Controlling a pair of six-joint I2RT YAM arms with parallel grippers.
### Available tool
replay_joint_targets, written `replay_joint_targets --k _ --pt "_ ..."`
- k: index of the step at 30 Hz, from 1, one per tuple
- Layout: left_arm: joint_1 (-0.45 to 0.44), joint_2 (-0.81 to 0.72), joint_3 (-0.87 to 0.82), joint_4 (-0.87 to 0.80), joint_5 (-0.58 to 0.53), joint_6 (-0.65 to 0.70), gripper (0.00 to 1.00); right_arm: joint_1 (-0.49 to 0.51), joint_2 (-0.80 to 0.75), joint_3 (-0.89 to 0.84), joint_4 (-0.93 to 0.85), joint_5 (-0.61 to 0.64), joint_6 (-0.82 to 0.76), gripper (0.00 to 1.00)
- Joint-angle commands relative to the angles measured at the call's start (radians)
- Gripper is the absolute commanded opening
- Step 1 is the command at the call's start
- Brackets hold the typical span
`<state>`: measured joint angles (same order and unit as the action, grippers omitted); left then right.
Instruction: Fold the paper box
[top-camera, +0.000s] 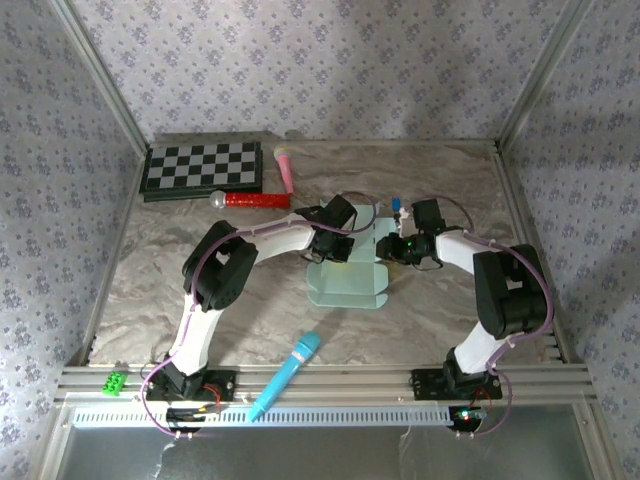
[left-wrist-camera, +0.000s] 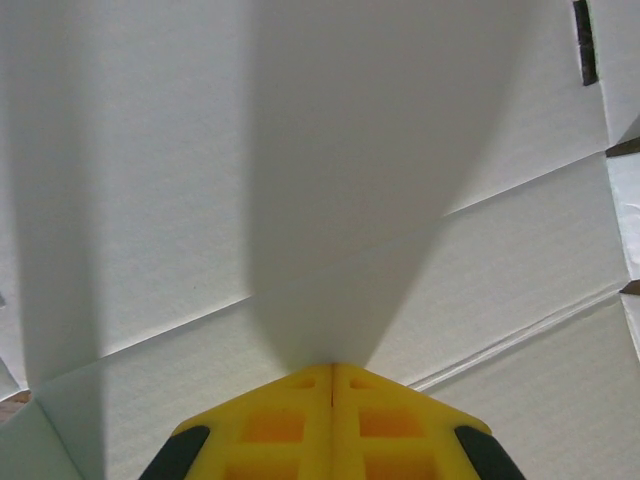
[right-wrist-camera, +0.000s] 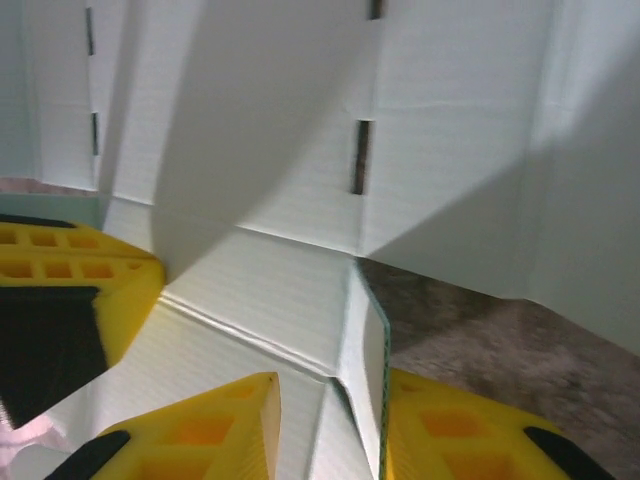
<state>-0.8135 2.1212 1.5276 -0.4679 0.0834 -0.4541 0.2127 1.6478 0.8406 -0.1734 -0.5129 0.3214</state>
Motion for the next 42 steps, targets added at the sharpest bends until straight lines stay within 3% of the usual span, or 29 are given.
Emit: replay_joint_targets --k 1,14,21,25,29,33,35,39,42 --pt "-0.007 0.002 -0.03 -0.028 -0.014 0.015 0.0 0.039 0.038 0.039 0.005 -0.059 -0.017 0.32" --pt "-0.007 0.005 -0.025 -0.031 -0.025 0.029 0.0 0.075 0.113 0.069 0.021 -0.049 0.015 0.34" --pt "-0.007 -0.01 0.042 -0.078 -0.028 0.072 0.01 0.073 0.006 0.073 -0.032 0.004 0.01 0.37" --pt "-0.006 -0.027 0.109 -0.119 -0.028 0.097 0.11 0.056 -0.081 0.098 -0.097 0.065 0.0 0.45" --pt "-0.009 -0.058 0.148 -0.141 -0.028 0.102 0.24 0.029 -0.1 0.143 -0.148 0.077 -0.019 0.46" --pt "-0.009 -0.108 0.117 -0.136 -0.033 0.067 0.27 0.014 -0.032 0.242 -0.216 0.072 -0.06 0.43" --pt "-0.011 -0.135 0.07 -0.123 -0.034 0.039 0.23 0.015 0.024 0.304 -0.239 0.059 -0.078 0.38" --pt "-0.015 -0.184 -0.049 -0.072 -0.027 -0.027 0.0 0.035 0.162 0.462 -0.299 0.053 -0.111 0.25" --pt "-0.015 -0.201 -0.123 -0.034 -0.034 -0.057 0.0 0.065 0.264 0.562 -0.348 0.074 -0.131 0.21"
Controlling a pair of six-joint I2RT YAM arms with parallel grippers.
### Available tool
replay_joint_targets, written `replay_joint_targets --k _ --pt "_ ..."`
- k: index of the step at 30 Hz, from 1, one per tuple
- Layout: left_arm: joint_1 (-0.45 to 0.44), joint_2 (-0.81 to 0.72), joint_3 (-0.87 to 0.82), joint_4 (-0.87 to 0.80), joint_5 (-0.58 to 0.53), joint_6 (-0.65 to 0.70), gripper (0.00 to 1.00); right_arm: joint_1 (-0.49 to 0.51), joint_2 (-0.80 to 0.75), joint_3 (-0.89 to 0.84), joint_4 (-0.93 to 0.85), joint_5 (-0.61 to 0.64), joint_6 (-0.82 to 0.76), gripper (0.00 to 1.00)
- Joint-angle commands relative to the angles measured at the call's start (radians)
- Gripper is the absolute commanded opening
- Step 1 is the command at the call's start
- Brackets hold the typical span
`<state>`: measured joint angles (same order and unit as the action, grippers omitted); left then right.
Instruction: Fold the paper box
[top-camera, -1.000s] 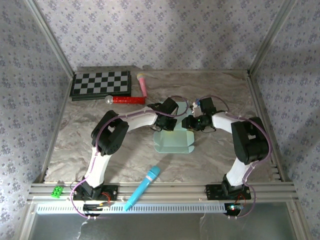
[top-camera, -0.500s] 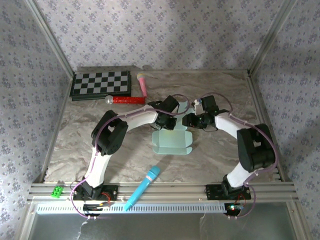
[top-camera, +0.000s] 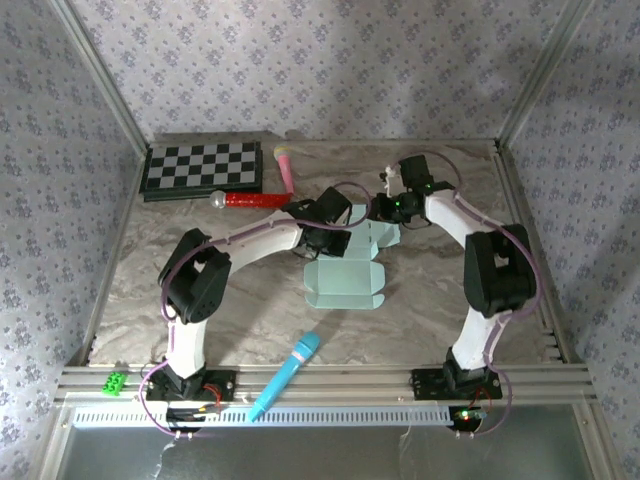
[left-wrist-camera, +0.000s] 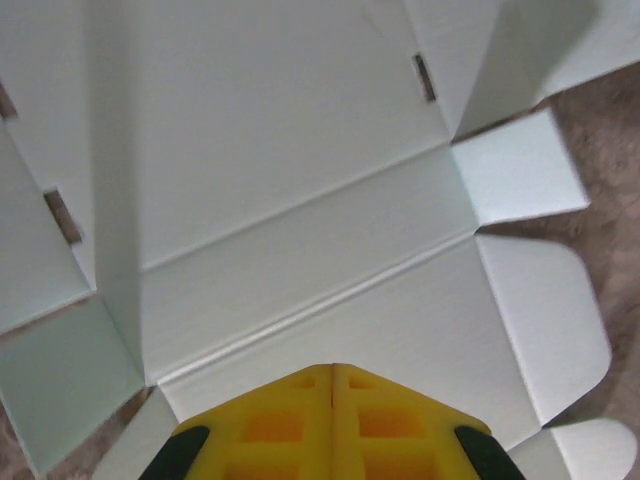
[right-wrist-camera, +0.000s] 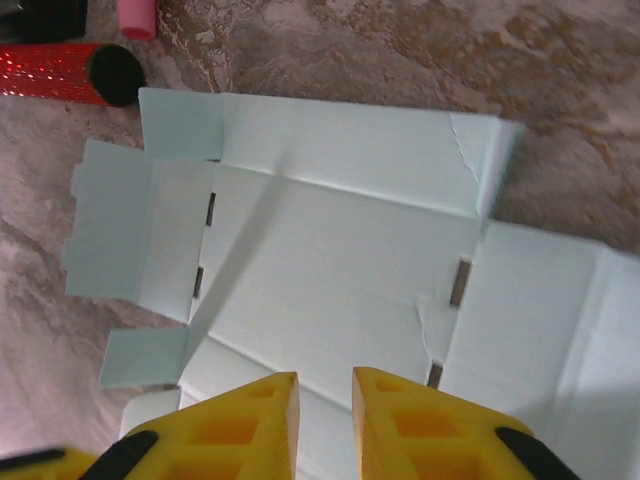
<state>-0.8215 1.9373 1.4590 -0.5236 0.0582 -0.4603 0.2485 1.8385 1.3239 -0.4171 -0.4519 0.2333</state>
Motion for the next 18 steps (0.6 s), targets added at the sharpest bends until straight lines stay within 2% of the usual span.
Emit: replay_joint_targets --k 1,8,18 --pt "-0.008 -0.018 -0.072 0.026 -0.011 -0.055 0.0 0.041 0.105 0.105 -0.116 0.021 -0.047 0.2" --pt "-0.005 0.002 -0.144 0.059 -0.027 -0.071 0.0 0.067 0.222 0.164 -0.143 0.086 -0.039 0.19" --pt "0.009 0.034 -0.166 0.038 -0.086 -0.058 0.0 0.033 0.158 -0.064 -0.065 0.099 -0.014 0.21"
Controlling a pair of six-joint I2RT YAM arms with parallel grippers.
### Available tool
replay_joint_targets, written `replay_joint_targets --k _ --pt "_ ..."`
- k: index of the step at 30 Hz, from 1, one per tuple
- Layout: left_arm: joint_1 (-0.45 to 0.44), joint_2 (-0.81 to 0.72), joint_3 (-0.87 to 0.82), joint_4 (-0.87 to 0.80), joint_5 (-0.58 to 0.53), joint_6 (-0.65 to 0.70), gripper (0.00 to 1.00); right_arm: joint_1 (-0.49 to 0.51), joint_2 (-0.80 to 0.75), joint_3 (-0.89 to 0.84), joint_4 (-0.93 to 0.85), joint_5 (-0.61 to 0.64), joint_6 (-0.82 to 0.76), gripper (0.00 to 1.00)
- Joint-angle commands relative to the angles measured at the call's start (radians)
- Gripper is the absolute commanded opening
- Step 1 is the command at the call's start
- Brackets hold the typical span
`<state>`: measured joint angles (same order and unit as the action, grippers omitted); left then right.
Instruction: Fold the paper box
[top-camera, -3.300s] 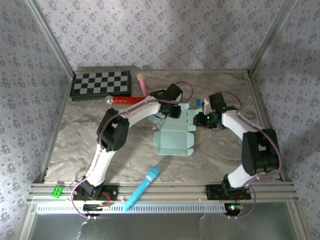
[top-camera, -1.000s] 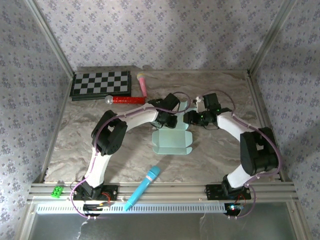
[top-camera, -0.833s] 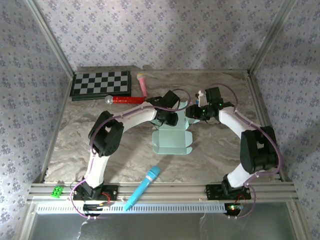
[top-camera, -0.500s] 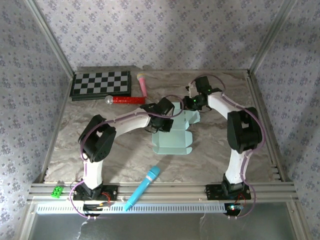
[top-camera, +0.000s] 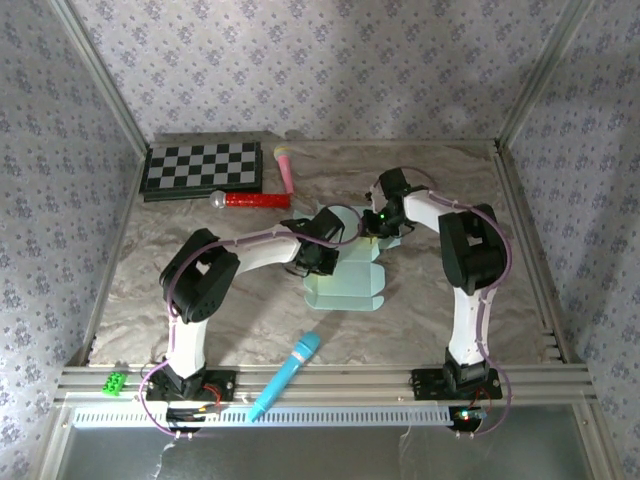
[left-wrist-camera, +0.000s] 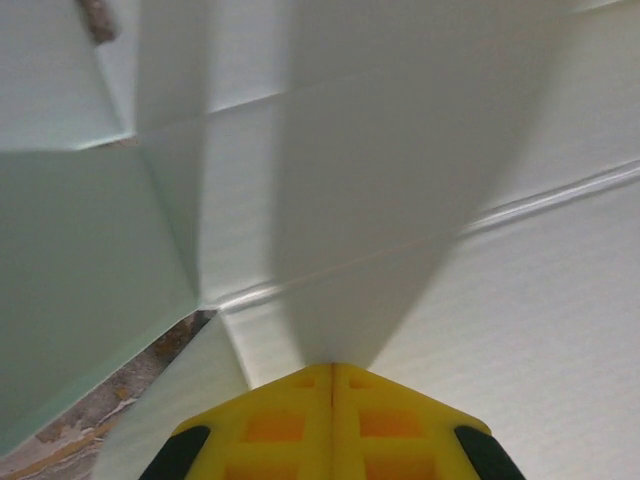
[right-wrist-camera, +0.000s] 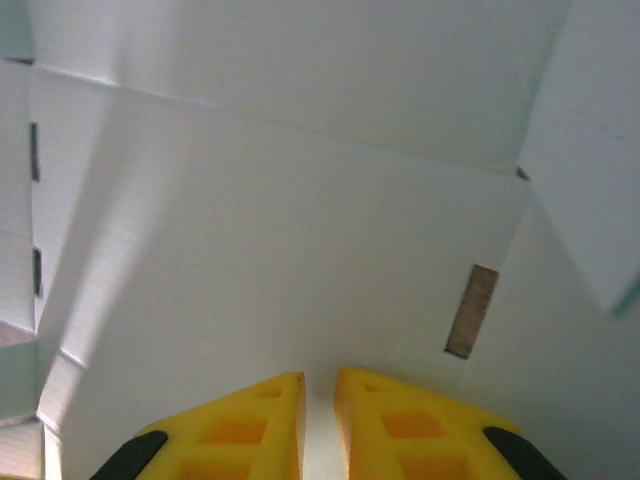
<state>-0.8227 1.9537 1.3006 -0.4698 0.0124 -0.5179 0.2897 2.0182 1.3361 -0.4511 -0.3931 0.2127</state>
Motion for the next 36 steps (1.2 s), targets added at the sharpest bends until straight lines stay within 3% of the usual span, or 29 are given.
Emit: replay_joint_targets --k 1,11,18,22,26,30,33,36 --pt "0.014 0.018 -0.013 -0.019 -0.049 0.005 0.0 -0.007 -0.036 -0.104 -0.021 0.04 0.009 0.21" --pt "0.064 0.031 -0.014 -0.016 -0.061 0.047 0.0 0.024 -0.156 -0.26 0.034 0.063 0.045 0.24" --pt "0.063 -0.006 0.02 -0.037 -0.04 0.074 0.02 0.018 -0.239 -0.154 -0.056 0.091 -0.005 0.33" --pt "0.061 -0.062 0.028 -0.055 -0.043 0.088 0.1 -0.002 -0.259 -0.042 -0.114 0.095 -0.07 0.41" --pt "0.058 -0.11 0.024 -0.063 -0.036 0.086 0.18 -0.04 -0.207 0.066 -0.192 0.102 -0.149 0.45" --pt "0.053 -0.118 0.007 -0.052 -0.004 0.066 0.2 -0.071 -0.104 0.191 -0.255 0.097 -0.258 0.49" --pt "0.049 -0.108 -0.01 -0.022 0.024 0.049 0.16 -0.076 -0.012 0.296 -0.321 0.074 -0.37 0.52" --pt "0.048 -0.083 -0.018 0.012 0.04 0.026 0.05 -0.077 0.063 0.371 -0.349 0.087 -0.45 0.53"
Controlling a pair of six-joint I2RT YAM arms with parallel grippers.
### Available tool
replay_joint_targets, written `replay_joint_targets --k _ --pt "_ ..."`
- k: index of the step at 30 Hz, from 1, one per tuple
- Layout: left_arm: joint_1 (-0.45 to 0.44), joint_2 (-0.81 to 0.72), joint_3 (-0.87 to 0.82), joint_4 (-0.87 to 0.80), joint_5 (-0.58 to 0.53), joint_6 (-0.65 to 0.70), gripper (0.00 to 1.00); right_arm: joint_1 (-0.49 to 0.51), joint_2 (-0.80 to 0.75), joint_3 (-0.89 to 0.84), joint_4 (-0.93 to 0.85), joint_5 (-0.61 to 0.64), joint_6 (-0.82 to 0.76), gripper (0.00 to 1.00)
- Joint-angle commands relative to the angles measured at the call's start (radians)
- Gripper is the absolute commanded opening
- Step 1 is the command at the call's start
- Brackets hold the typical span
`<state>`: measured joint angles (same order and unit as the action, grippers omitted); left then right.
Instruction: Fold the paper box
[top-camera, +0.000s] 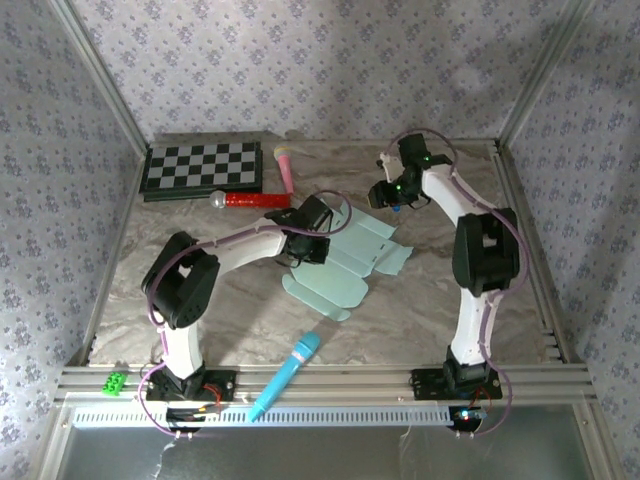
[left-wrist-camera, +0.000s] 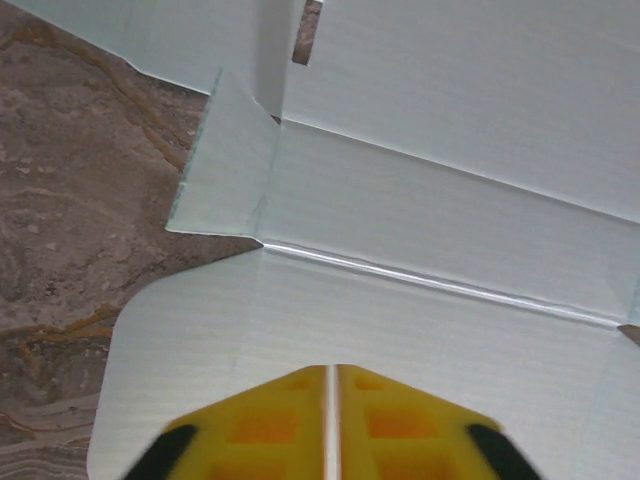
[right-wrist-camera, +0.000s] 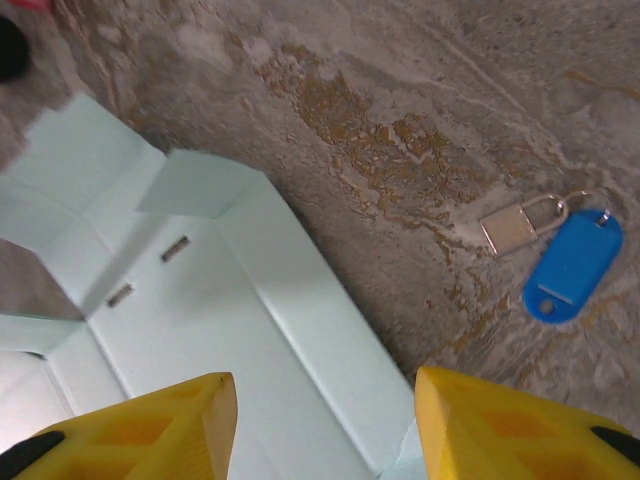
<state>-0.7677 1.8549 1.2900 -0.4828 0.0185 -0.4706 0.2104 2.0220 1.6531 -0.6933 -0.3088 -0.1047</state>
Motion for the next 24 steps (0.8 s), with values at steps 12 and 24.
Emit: replay_joint_targets --k 12,24 --pt "-0.015 0.064 -0.068 0.052 -0.002 -0.087 0.0 -0.009 0.217 0.203 -0.194 -0.025 -0.231 0.54" --pt "-0.036 0.077 -0.089 0.038 -0.041 -0.105 0.0 -0.014 0.332 0.316 -0.344 -0.071 -0.292 0.53"
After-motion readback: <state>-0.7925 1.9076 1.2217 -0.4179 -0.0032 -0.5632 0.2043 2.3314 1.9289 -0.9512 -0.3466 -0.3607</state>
